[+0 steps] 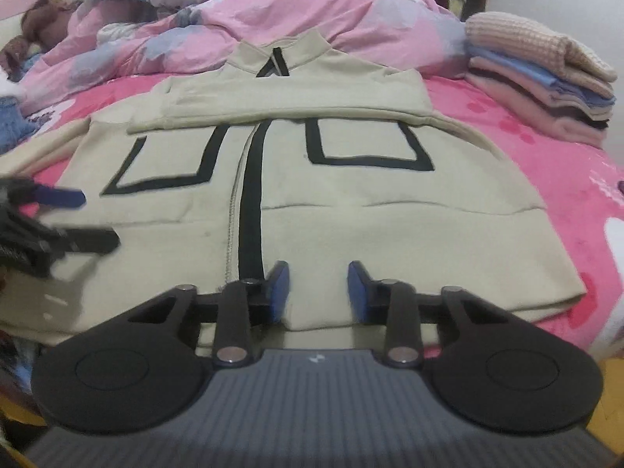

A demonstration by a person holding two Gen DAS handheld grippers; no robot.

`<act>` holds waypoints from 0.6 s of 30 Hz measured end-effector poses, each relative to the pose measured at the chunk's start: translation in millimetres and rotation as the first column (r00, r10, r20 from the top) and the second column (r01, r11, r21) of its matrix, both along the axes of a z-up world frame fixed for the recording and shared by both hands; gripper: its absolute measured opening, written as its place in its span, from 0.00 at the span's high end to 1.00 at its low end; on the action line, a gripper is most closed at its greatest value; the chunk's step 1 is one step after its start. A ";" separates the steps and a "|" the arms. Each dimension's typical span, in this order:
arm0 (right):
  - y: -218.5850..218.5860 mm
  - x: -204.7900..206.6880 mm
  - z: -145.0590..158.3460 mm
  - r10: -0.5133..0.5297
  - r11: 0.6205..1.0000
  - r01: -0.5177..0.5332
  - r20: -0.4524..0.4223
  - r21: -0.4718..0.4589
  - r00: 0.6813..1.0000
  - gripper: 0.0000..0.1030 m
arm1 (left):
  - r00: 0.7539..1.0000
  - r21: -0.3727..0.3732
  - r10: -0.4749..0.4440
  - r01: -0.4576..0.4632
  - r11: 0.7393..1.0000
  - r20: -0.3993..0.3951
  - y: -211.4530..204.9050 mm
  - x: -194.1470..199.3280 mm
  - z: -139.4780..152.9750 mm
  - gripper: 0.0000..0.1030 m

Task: Fold clothes
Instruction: 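Pull both grippers back above the hoodie to view the folded sleeves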

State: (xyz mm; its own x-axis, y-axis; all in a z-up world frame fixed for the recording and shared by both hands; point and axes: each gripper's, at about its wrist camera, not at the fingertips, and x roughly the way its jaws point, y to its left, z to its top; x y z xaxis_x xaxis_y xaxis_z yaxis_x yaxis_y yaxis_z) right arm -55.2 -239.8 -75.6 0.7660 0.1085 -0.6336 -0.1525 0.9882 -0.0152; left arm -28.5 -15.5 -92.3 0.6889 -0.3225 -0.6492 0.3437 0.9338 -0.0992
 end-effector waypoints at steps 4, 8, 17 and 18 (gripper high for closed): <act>12.1 -7.0 -0.7 0.046 0.998 -0.044 0.032 -0.046 0.998 0.76 | 1.000 -0.009 0.003 -0.003 1.000 0.007 1.2 -0.9 -1.5 0.00; 7.5 1.5 -1.6 0.032 0.999 -0.032 -0.024 -0.003 0.999 0.79 | 1.000 -0.029 -0.011 0.011 1.000 0.002 5.9 1.1 -0.4 0.00; 29.0 53.9 -8.9 0.077 0.996 -0.077 0.003 0.046 0.997 0.77 | 1.000 -0.029 0.002 -0.003 1.000 -0.013 6.5 3.6 2.3 0.00; 29.5 53.8 -7.8 0.082 0.996 -0.082 0.005 0.045 0.997 0.77 | 1.000 -0.034 0.009 -0.010 0.999 -0.016 8.1 3.5 3.8 0.00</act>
State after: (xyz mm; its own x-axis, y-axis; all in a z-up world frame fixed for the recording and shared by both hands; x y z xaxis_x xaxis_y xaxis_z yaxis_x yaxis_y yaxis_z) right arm -1.4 -210.2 -83.4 0.7550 0.1999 -0.6245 -0.2334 0.9720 0.0290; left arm -25.0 -7.4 -88.6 0.6815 -0.3382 -0.6489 0.3328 0.9330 -0.1368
